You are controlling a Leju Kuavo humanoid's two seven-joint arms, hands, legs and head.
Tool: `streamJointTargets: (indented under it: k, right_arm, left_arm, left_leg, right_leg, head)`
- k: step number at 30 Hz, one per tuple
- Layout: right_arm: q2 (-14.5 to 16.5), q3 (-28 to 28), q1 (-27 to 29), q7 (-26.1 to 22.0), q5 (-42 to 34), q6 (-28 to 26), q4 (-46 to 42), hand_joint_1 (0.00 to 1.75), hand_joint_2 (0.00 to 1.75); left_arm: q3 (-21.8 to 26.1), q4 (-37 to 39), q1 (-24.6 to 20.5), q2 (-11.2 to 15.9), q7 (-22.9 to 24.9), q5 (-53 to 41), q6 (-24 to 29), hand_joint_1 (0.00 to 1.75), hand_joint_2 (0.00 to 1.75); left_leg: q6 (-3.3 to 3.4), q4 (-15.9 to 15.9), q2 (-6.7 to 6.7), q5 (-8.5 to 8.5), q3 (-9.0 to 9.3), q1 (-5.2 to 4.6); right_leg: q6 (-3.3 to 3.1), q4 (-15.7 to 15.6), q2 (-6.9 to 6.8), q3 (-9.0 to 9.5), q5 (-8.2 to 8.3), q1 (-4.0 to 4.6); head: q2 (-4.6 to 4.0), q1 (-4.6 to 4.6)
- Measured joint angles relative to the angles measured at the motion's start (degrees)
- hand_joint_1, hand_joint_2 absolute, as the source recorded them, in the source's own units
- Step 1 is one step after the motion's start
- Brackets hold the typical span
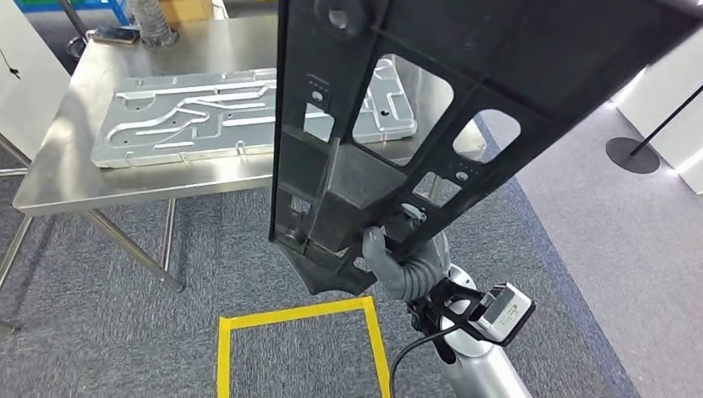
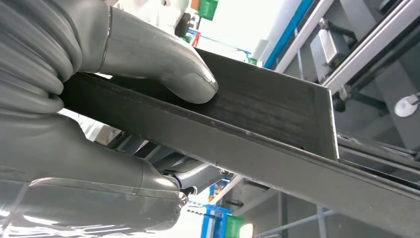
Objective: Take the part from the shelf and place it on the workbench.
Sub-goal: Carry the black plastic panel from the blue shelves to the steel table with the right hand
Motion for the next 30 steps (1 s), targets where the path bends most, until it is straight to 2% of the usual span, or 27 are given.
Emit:
streamJointTargets:
  k: [2,4,5,6,7,9,10,12,13,15,16,18,20,21,22,23,25,26,27,30]
  right_arm:
    - [-0.01,0.00,-0.27,-0.01,0.01,-0.01,-0.01,1.75,1.75]
    - [-0.03,0.00,-0.36,-0.01,0.00,-0.02,-0.01,1.75,1.75]
    - [-0.05,0.00,-0.29,-0.01,-0.01,-0.03,0.00,1.75,1.75]
    - [-0.08,0.00,-0.22,0.00,-0.02,-0.03,0.01,1.75,1.75]
    - [-0.10,0.00,-0.17,0.00,-0.07,-0.03,0.01,1.75,1.75]
    - [-0.13,0.00,-0.17,0.00,-0.19,-0.04,0.01,1.75,1.75]
    - [-0.15,0.00,-0.17,0.00,-0.27,-0.07,0.01,1.75,1.75]
    - [-0.20,0.00,-0.13,-0.01,-0.34,-0.11,0.00,1.75,1.75]
    - [-0.24,0.00,-0.09,-0.01,-0.37,-0.14,-0.01,1.75,1.75]
    - [-0.30,0.00,0.00,-0.03,-0.37,-0.18,-0.05,1.75,1.75]
    - [-0.31,0.00,0.00,-0.05,-0.38,-0.19,-0.08,1.75,1.75]
    - [-0.32,0.00,0.02,-0.10,-0.39,-0.23,-0.14,1.75,1.75]
    - [-0.32,0.00,0.23,-0.10,-0.40,-0.32,-0.15,1.75,1.75]
    - [-0.32,0.00,0.40,-0.09,-0.39,-0.39,-0.14,1.75,1.75]
    - [-0.32,0.00,0.54,-0.09,-0.38,-0.47,-0.14,1.75,1.75]
    - [-0.32,0.00,0.64,-0.09,-0.37,-0.56,-0.14,1.75,1.75]
    - [-0.33,0.00,0.68,-0.09,-0.34,-0.76,-0.13,1.75,1.75]
    - [-0.34,0.00,0.67,-0.08,-0.32,-0.85,-0.10,1.75,1.75]
    - [-0.35,0.00,0.66,-0.04,-0.30,-0.92,-0.09,1.75,1.75]
    - [-0.40,0.00,0.56,0.08,-0.23,-1.09,-0.12,1.75,1.75]
  left_arm:
    - [0.00,0.00,-0.03,-0.03,-0.02,0.02,-0.01,0.00,1.75]
    - [-0.01,0.00,-0.04,-0.03,-0.02,0.01,-0.02,0.00,1.75]
    - [0.00,0.00,-0.01,-0.03,-0.02,-0.01,-0.02,0.00,1.75]
    - [0.01,0.00,0.04,-0.03,-0.02,-0.05,-0.01,0.00,1.75]
    - [0.01,0.00,0.07,-0.03,-0.02,-0.09,0.00,0.00,1.75]
    - [0.01,0.01,0.09,-0.10,-0.02,-0.17,0.01,0.00,1.75]
    - [0.01,0.01,0.07,-0.20,-0.02,-0.19,0.02,0.00,1.75]
    - [0.01,0.02,0.04,-0.39,-0.01,-0.21,0.05,0.00,1.75]
    - [0.01,0.02,0.02,-0.44,-0.01,-0.22,0.07,0.00,1.75]
    - [0.01,0.02,-0.03,-0.43,-0.02,-0.22,0.07,0.00,1.75]
    - [-0.01,0.02,-0.11,-0.46,-0.03,-0.23,0.05,0.00,1.75]
    - [-0.03,0.02,-0.20,-0.51,-0.07,-0.28,0.01,0.00,1.75]
    - [-0.02,0.02,-0.02,-0.51,-0.09,-0.32,0.00,0.00,1.75]
    - [-0.02,0.02,0.10,-0.50,-0.09,-0.33,0.00,0.00,1.75]
    - [-0.01,0.02,0.19,-0.49,-0.09,-0.33,0.00,0.00,1.75]
    - [-0.01,0.02,0.23,-0.49,-0.09,-0.33,0.01,0.00,1.75]
    - [-0.01,0.02,0.28,-0.49,-0.08,-0.32,0.03,0.00,1.75]
    - [-0.02,0.02,0.29,-0.49,-0.07,-0.32,0.04,0.00,1.75]
    - [-0.02,0.02,0.31,-0.49,-0.04,-0.31,0.06,0.00,1.75]
    - [0.01,0.02,0.19,-0.51,-0.05,-0.28,0.08,0.00,1.75]
  left_leg:
    - [0.61,-0.19,-0.01,-0.22,0.71,0.13]
    - [0.93,-0.20,0.01,-0.68,1.18,0.06]
    - [0.98,-0.19,0.00,-0.96,1.47,0.02]
    - [0.97,-0.18,-0.04,-1.31,1.85,-0.01]
    - [0.93,-0.18,-0.09,-1.71,2.37,-0.03]
    - [0.73,-0.24,-0.19,-2.66,3.59,-0.05]
    - [0.54,-0.28,-0.22,-3.10,4.15,-0.10]
    - [-0.06,-0.36,-0.17,-3.75,4.77,-0.11]
    - [-0.47,-0.30,-0.13,-3.81,5.12,-0.16]
    - [-1.16,0.31,0.02,-4.10,5.60,-0.19]
    - [-1.41,1.50,0.06,-4.48,5.26,-0.18]
    - [-1.72,7.07,0.12,-6.43,2.31,0.00]
    - [-2.17,13.79,0.13,-9.12,-2.45,0.12]
    - [-2.33,15.31,0.13,-9.73,-4.17,0.16]
    - [-2.39,14.94,0.14,-9.19,-5.04,0.19]
    - [-2.40,12.69,0.15,-7.30,-5.00,0.23]
    - [-2.40,5.60,0.22,-1.43,-3.58,0.27]
    - [-2.23,3.02,0.27,0.49,-2.94,0.21]
    - [-1.92,1.59,0.32,1.72,-2.62,0.13]
    - [-0.77,1.16,0.22,1.86,-2.28,0.04]
  right_leg:
    - [0.61,4.08,-0.02,-2.06,-1.78,-0.18]
    - [1.02,11.67,-0.04,-6.67,-4.48,-0.42]
    - [1.11,14.81,-0.04,-8.98,-5.16,-0.52]
    - [1.09,16.13,-0.04,-10.46,-4.75,-0.57]
    - [0.95,15.20,-0.04,-10.83,-3.16,-0.57]
    - [0.23,7.96,-0.06,-8.78,2.25,-0.34]
    - [-0.22,4.39,-0.09,-7.53,3.89,-0.09]
    - [-1.06,0.42,-0.07,-6.12,4.64,0.40]
    - [-1.40,0.15,-0.04,-5.87,4.03,0.53]
    - [-2.01,-0.59,0.05,-4.71,4.17,0.34]
    - [-2.27,-0.86,0.03,-3.97,3.97,0.18]
    - [-2.64,-1.28,-0.06,-2.69,3.42,-0.04]
    - [-2.79,-1.30,-0.02,-1.78,2.58,-0.08]
    - [-2.73,-1.27,0.06,-1.25,2.10,-0.11]
    - [-2.64,-1.23,0.13,-0.63,1.58,-0.15]
    - [-2.50,-1.15,0.18,0.09,1.00,-0.21]
    - [-2.08,-0.89,0.18,1.45,-0.26,-0.23]
    - [-1.80,-0.75,0.22,1.82,-0.79,-0.17]
    - [-1.45,-0.65,0.27,2.01,-1.24,-0.10]
    - [-0.37,-0.55,0.31,2.29,-2.23,-0.11]
  head:
    - [-0.01,0.01]
    - [0.00,0.01]
    - [0.01,0.01]
    - [0.00,0.01]
    - [0.00,0.01]
    - [0.00,0.01]
    - [0.01,0.00]
    - [0.01,0.02]
    - [0.00,0.03]
    - [0.00,0.05]
    - [0.00,0.04]
    - [0.01,0.04]
    - [0.01,0.05]
    - [0.00,0.05]
    - [-0.01,0.05]
    - [-0.01,0.05]
    - [0.00,0.05]
    - [0.01,0.05]
    - [0.00,0.05]
    - [0.00,0.05]
